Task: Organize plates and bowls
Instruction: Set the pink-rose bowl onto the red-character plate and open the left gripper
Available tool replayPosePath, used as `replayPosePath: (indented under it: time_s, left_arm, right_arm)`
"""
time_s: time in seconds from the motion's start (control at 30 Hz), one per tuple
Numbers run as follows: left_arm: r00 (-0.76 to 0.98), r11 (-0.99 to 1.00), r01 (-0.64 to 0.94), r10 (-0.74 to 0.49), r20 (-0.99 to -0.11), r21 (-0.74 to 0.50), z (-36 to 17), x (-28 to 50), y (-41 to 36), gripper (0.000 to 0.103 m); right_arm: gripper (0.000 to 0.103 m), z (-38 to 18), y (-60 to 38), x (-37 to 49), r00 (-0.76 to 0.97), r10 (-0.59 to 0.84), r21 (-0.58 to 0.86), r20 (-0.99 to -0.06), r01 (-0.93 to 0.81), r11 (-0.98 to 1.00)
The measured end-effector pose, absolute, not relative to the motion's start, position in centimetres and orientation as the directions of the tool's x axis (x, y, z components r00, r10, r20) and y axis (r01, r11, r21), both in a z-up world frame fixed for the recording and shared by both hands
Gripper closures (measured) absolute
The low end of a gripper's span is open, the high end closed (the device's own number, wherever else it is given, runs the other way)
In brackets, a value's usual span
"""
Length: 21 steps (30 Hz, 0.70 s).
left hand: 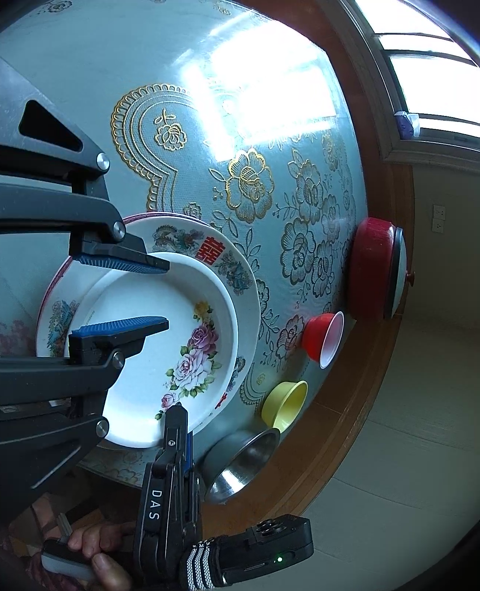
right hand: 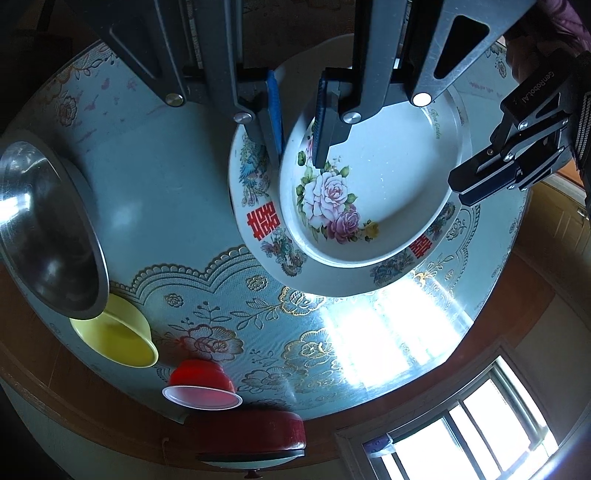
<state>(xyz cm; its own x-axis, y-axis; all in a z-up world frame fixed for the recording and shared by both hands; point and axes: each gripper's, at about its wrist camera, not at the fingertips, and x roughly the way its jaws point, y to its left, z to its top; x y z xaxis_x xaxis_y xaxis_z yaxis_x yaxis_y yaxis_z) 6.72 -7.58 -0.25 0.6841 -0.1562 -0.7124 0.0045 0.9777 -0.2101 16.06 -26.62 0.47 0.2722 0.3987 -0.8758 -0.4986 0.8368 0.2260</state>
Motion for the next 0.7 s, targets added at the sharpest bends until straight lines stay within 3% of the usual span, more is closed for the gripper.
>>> replayPosePath:
  time_s: [0.4,0.7]
  left_arm:
    - [0.691,0.972,0.005,-0.172,-0.702,-0.234,-0.2,6.3,-7.2,0.079]
    - [0.691,0.972,0.003,-0.171,-0.703,-0.233,-0.2,6.1,-6.8,0.079]
  right_arm:
    - [0.085,2.0,-26.9,14.5,0.261,0.402,0.216,-0.877,-0.534,0.818]
    - [0.084,1.3,-26.6,15.1,0.282,0.386,0.235,-0.878,-0.450,0.862]
